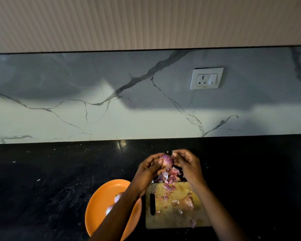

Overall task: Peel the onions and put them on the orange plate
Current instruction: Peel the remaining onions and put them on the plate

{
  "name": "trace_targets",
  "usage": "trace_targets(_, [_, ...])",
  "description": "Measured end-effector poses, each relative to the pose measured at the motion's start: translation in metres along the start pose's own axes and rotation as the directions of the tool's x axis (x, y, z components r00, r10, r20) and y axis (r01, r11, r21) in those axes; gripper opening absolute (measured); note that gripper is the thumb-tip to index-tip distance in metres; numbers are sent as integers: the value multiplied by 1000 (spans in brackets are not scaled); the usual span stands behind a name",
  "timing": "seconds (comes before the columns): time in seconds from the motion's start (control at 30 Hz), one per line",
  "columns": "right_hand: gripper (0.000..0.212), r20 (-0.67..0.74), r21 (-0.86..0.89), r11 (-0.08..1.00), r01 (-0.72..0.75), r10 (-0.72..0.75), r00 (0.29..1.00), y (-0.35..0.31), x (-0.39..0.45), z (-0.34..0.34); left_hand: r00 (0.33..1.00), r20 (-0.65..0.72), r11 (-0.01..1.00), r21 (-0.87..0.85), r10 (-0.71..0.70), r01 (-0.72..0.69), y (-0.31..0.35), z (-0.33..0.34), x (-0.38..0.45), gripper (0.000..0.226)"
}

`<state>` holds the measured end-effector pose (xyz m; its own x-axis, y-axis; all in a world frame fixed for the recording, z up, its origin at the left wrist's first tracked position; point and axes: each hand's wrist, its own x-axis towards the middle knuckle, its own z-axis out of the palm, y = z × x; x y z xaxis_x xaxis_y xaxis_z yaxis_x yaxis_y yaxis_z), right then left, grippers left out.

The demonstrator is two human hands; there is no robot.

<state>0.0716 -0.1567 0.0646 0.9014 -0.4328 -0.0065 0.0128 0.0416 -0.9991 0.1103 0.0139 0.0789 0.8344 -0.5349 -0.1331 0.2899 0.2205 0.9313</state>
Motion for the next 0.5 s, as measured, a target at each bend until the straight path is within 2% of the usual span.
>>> trace_targets(0.17, [14, -96, 26, 997, -70, 73, 993, 10, 4, -8, 996, -28, 979, -189, -79, 72, 3, -1, 0, 34])
trace_targets(0.23, [15, -95, -132, 986, -101, 89, 991, 20, 8, -14, 994, -43, 967, -239, -104, 91, 3, -3, -1, 30])
trace_targets(0.33, [17, -23, -329, 941, -81, 78, 997, 24, 8, -17, 989, -61, 952, -285, -136, 114, 1, -7, 0, 31])
trace_targets(0.5, [20, 156, -273, 961, 45, -1, 988, -1, 5, -6, 981, -107, 932, -342, -162, 117, 1, -12, 2, 33])
